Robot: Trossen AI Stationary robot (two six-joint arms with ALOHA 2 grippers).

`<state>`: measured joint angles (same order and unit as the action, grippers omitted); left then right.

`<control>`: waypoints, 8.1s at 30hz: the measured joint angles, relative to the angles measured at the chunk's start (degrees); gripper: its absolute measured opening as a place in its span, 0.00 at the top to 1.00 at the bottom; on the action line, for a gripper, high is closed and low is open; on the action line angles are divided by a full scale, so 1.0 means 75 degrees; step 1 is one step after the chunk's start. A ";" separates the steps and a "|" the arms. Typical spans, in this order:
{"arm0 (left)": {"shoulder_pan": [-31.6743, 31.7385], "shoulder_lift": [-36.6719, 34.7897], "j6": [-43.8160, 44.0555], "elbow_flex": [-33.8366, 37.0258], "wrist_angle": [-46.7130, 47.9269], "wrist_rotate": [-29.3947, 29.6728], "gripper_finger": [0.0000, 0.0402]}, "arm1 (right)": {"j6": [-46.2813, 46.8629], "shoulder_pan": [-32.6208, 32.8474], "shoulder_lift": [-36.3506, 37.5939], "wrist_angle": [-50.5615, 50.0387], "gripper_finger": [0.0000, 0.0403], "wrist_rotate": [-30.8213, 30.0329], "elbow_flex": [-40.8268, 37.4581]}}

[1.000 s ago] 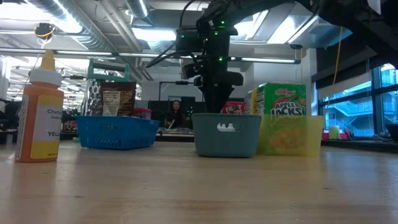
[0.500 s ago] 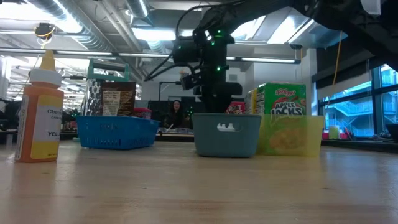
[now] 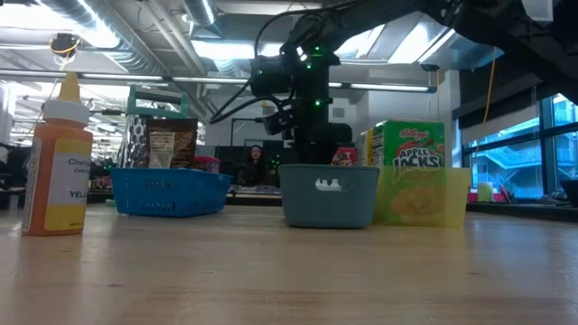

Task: Pick & Place Kitchen Items
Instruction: Put the small black food coloring into the green bin

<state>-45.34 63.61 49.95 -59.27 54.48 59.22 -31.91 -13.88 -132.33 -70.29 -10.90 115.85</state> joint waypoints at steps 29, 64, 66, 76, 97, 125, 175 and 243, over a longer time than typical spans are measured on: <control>-0.0001 0.0000 0.0032 0.0000 0.0003 0.0000 0.37 | 0.0066 -0.0206 -0.0055 -0.0019 0.45 0.0359 0.0000; -0.0001 0.0003 0.0038 0.0000 0.0003 -0.0041 0.37 | 0.0400 -0.0354 -0.0055 -0.0226 0.45 0.0623 0.0000; 0.0002 0.0002 0.0038 0.0000 0.0003 -0.0044 0.37 | 0.0424 -0.0357 -0.0055 -0.0255 0.45 0.0617 0.0000; -0.0001 0.0003 0.0038 0.0000 0.0000 -0.0055 0.37 | 0.0370 -0.0340 -0.0055 -0.0197 0.45 0.0740 0.0000; -0.0001 0.0003 0.0041 0.0000 0.0000 -0.0090 0.37 | 0.0335 -0.0346 -0.0495 -0.0045 0.45 0.0689 0.0006; 0.0001 0.0003 -0.0022 0.0000 0.0003 -0.0087 0.37 | 0.0337 -0.0369 -0.0493 0.0062 0.76 0.0656 0.0003; 0.0002 0.0003 -0.0022 0.0000 0.0019 -0.0490 0.37 | 0.0319 0.1401 -0.0017 -0.2014 0.83 0.2358 0.2471; 0.0066 0.0023 0.0037 0.0000 -0.0383 -0.0434 0.37 | -0.0065 0.1193 -0.0041 -0.0105 0.83 0.2148 0.0283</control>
<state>-44.84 63.79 50.23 -59.27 51.61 55.96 -32.40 -4.93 -132.64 -71.08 5.21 117.97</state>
